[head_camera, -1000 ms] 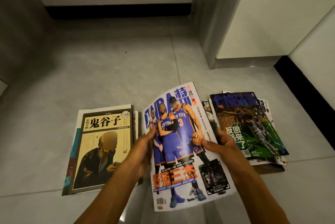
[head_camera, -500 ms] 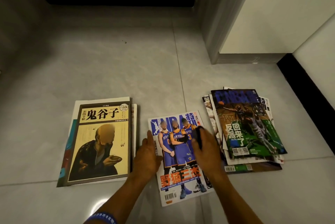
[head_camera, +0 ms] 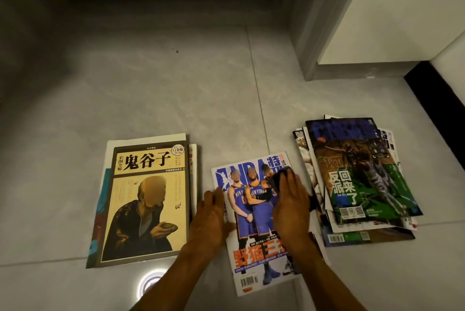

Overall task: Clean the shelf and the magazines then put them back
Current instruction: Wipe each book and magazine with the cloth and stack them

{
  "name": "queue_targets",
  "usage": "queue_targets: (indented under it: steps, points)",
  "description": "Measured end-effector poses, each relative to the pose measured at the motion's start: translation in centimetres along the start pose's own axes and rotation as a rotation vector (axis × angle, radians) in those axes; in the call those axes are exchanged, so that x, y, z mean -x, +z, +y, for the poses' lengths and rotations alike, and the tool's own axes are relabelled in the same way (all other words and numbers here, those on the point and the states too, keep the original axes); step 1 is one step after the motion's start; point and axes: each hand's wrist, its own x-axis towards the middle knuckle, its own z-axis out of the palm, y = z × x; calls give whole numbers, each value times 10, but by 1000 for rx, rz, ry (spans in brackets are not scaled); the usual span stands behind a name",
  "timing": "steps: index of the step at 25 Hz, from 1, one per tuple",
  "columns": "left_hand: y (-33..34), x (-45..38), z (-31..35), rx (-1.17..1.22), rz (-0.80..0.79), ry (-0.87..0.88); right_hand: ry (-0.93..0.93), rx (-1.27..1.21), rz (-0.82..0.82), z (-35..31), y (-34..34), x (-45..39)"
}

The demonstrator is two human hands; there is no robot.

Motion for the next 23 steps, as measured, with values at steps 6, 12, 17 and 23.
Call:
queue_targets:
  steps: [6,12,17,23]
  points:
    - [0,-3,3,124,-33,-21,-502,-72,-143,-54,20,-4]
    - [3,-4,-5,123,-46,-10,77,-108,93,-14,8,-44]
    - [16,-8,-8,280,-53,-78,-358,-156,-66,-85,36,-11]
    - [3,-2,-7,374,-15,-71,-141,-133,23,-21,16,-44]
